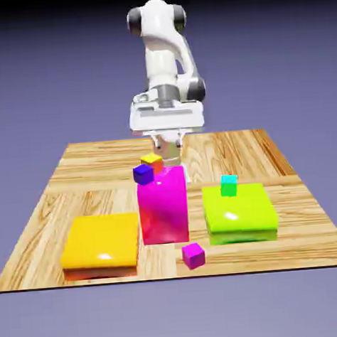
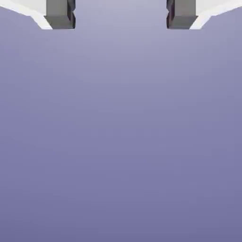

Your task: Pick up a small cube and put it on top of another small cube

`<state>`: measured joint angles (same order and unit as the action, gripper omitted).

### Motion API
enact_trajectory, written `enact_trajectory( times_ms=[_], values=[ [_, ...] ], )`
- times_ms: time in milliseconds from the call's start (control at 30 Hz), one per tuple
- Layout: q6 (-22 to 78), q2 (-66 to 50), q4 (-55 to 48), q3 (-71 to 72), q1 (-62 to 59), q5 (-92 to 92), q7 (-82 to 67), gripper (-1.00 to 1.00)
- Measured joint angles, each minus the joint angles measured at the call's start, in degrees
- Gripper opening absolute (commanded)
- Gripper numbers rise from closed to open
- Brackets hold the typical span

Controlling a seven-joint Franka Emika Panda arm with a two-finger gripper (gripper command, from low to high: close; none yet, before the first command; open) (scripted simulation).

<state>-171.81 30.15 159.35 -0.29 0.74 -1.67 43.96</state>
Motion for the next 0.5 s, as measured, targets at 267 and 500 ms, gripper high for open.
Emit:
enact_trajectory(
  times_ms=[267,500],
  values=[
    [14.55,-16.61,-10.96,-1.91,0.37,-11.06,9.95,0.00],
    [27.28,-31.15,-20.55,-3.58,0.64,-20.73,18.66,0.00]
  ],
)
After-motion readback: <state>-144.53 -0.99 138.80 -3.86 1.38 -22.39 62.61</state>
